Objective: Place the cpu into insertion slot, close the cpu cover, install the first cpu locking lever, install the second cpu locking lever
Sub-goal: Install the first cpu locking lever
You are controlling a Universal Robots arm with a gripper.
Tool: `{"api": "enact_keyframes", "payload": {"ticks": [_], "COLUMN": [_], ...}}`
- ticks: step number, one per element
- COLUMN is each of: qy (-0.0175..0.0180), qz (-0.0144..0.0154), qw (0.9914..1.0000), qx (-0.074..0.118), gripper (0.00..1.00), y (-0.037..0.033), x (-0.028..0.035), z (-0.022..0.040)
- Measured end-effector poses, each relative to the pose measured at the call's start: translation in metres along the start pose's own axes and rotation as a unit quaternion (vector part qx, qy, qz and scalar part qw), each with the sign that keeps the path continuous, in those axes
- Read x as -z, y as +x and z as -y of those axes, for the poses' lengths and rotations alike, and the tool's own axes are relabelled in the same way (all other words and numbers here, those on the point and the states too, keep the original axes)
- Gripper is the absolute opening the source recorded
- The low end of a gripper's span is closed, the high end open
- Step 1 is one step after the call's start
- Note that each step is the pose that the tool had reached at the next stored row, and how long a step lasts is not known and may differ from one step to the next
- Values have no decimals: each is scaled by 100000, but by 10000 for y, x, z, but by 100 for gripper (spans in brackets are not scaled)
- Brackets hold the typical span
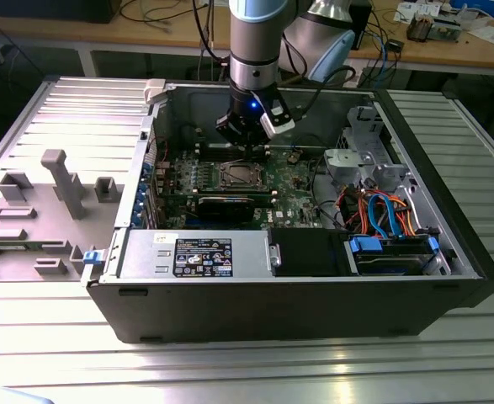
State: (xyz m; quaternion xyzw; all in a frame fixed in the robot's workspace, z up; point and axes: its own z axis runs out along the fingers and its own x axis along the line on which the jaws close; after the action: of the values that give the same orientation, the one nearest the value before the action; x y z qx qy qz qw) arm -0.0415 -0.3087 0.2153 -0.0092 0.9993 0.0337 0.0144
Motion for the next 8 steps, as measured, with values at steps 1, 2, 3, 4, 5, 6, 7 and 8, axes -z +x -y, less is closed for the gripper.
{"api": "enact_keyframes", "payload": {"ticks": [1, 2, 3, 4, 5, 6, 7, 8], "qy": [14, 15, -2, -7, -6, -8, -7, -13], "qz": [-3, 5, 0, -2, -9, -14, -22, -24], "qw": [100000, 100000, 100000, 100000, 100000, 100000, 100000, 99999], "qx": [-1, -1, 42, 95, 156, 225, 314, 382], "gripper": [11, 11, 11, 11, 11, 11, 11, 11], "y": [0, 3, 14, 25, 38, 51, 69, 86], "x": [0, 0, 0, 0, 1, 1, 2, 2], "z": [0, 0, -1, -1, -1, -1, -1, -1]}}
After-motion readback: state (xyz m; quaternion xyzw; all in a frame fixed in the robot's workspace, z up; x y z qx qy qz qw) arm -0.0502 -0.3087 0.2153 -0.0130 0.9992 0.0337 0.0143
